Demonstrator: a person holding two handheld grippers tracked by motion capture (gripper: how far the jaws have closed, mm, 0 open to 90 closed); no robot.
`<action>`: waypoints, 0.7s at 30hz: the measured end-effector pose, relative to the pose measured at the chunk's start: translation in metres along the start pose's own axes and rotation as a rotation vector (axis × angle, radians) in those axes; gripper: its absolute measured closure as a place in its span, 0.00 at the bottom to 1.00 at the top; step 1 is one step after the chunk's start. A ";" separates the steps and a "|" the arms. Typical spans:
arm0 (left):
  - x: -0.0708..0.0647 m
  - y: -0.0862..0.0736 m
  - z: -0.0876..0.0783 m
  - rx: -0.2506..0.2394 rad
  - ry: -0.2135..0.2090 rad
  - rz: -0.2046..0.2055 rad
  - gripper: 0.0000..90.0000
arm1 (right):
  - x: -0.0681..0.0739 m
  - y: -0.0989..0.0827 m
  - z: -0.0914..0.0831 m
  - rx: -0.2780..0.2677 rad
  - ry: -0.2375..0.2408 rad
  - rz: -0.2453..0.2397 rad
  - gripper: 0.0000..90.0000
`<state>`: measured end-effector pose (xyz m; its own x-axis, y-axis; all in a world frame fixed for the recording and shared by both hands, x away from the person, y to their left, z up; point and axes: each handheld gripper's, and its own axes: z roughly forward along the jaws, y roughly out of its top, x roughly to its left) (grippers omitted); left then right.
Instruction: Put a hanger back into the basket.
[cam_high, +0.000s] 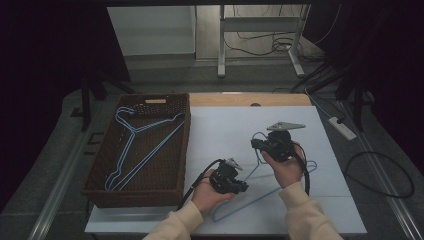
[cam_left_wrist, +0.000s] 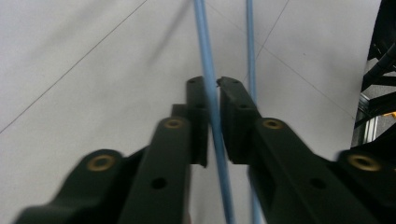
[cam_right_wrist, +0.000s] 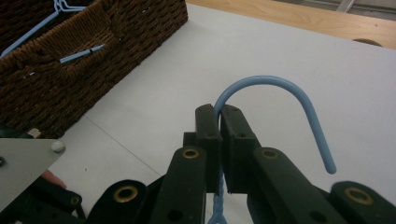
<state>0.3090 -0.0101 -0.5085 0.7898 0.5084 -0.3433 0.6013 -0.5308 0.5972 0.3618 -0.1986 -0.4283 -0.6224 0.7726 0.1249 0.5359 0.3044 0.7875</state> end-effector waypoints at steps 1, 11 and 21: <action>0.001 0.000 -0.001 -0.001 -0.003 -0.010 0.93 | 0.000 0.000 -0.001 -0.005 0.003 0.001 0.97; 0.001 -0.002 -0.011 -0.079 0.015 -0.052 0.95 | -0.003 -0.022 -0.032 -0.122 0.077 -0.005 0.59; -0.007 -0.001 -0.033 -0.169 0.028 -0.044 0.95 | -0.015 -0.075 -0.078 -0.201 0.066 -0.034 0.47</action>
<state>0.2985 0.0094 -0.4827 0.7581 0.5484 -0.3529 0.6043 -0.3874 0.6962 0.2862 -0.2772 -0.4423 -0.6782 0.7232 0.1302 0.3934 0.2078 0.8956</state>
